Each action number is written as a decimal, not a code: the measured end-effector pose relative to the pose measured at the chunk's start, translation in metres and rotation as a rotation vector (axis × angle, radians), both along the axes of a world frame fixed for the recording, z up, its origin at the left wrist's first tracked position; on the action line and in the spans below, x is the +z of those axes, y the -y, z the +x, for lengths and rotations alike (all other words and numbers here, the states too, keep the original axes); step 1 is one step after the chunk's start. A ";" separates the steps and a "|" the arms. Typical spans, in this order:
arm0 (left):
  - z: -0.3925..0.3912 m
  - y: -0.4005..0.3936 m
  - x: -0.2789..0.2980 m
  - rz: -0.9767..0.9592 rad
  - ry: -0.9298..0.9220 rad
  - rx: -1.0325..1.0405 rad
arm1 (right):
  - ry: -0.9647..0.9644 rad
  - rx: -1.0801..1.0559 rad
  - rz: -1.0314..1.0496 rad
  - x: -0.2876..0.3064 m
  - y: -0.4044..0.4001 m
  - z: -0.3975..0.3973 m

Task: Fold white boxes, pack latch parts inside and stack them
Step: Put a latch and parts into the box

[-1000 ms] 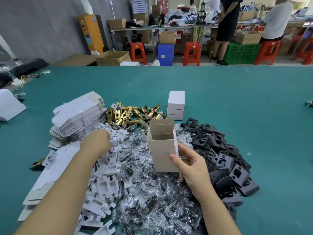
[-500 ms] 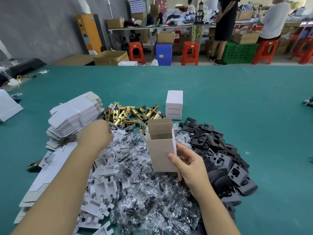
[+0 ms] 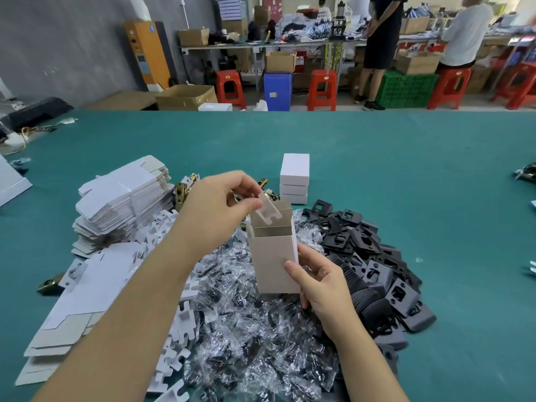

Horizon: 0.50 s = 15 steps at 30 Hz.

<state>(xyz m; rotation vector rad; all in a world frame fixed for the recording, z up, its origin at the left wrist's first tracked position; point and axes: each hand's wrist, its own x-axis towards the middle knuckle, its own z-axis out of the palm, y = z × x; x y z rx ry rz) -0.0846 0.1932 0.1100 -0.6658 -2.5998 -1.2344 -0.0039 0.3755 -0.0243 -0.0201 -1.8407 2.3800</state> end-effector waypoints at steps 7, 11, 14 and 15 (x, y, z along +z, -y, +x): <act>0.000 -0.015 -0.013 -0.234 0.031 -0.015 | -0.010 0.004 0.036 -0.002 -0.002 0.000; -0.002 -0.026 -0.012 -0.348 0.051 -0.045 | -0.016 0.002 0.061 -0.002 -0.002 -0.001; -0.004 -0.031 -0.012 -0.388 0.087 -0.066 | -0.022 0.005 0.046 -0.003 -0.002 -0.001; -0.004 -0.033 -0.011 -0.401 0.105 -0.077 | -0.023 0.005 0.047 -0.003 -0.002 -0.001</act>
